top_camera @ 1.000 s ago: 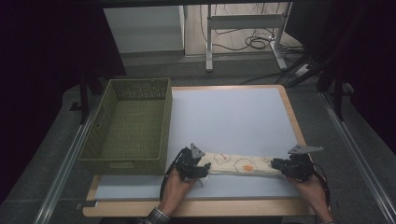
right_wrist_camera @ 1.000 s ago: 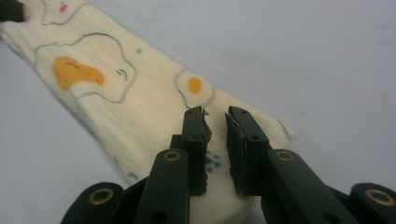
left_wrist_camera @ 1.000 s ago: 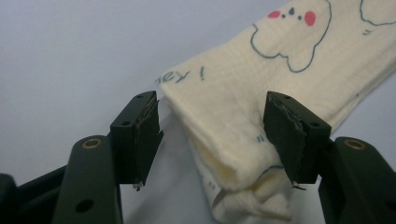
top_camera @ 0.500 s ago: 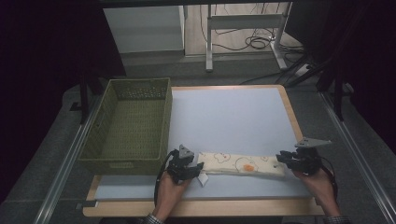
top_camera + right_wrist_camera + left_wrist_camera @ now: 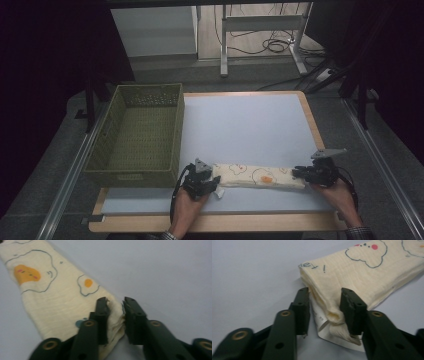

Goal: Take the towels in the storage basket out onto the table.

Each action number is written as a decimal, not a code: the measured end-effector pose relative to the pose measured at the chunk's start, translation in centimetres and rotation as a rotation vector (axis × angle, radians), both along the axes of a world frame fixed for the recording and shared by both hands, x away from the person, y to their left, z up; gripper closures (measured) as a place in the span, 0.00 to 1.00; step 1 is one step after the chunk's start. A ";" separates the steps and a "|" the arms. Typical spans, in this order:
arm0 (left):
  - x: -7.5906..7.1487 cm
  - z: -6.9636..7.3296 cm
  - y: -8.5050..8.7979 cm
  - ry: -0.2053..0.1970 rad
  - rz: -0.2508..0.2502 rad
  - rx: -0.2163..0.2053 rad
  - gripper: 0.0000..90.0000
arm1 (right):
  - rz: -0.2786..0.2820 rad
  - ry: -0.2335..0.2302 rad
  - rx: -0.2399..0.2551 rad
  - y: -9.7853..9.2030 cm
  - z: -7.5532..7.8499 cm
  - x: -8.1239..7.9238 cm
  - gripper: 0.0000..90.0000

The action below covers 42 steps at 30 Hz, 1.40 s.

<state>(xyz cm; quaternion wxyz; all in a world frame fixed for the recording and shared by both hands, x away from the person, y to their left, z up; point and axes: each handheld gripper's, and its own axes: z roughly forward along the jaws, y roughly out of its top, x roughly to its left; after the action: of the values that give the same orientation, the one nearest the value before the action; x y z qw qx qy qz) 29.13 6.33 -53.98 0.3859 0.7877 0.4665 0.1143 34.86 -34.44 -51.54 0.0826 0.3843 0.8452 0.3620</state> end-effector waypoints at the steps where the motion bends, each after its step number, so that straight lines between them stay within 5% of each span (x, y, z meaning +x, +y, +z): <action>1: 0.1 0.0 0.0 0.008 -0.012 -0.014 0.73 | 0.001 0.003 0.003 0.0 0.0 0.0 0.90; 4: 0.3 0.0 0.0 0.036 -0.047 -0.060 0.93 | -0.005 -0.005 -0.012 0.2 0.2 -0.3 0.92; 6: 0.6 0.1 0.1 0.041 -0.060 -0.053 0.94 | -0.003 -0.008 -0.020 0.2 0.4 -0.5 0.92; 17: 4.7 3.6 -0.2 -0.004 -0.035 0.087 0.95 | 0.030 0.011 0.014 0.8 2.0 -2.5 0.92; 27: 9.1 5.6 -1.3 -0.003 -0.039 0.203 0.94 | 0.044 0.038 0.078 2.0 2.3 -4.4 0.92; 31: 11.9 4.9 -1.7 -0.001 -0.053 0.269 0.93 | 0.050 0.038 0.096 4.1 1.6 -5.0 0.92; 36: 13.3 2.9 -1.6 0.030 -0.063 0.278 0.88 | 0.056 0.010 0.063 5.5 0.5 -5.6 0.91; 37: 13.4 2.5 -1.5 0.031 -0.054 0.282 0.78 | 0.057 0.005 0.060 5.7 0.2 -5.6 0.88; 42: 12.8 2.9 -0.4 0.024 -0.001 0.224 0.65 | 0.060 -0.028 0.062 4.6 1.7 -5.5 0.75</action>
<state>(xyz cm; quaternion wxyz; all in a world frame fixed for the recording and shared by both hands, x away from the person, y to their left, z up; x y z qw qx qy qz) 41.97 5.97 -51.03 0.2899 0.8274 0.4550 0.1560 29.31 -29.80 -49.82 0.0717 0.3558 0.8437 0.3956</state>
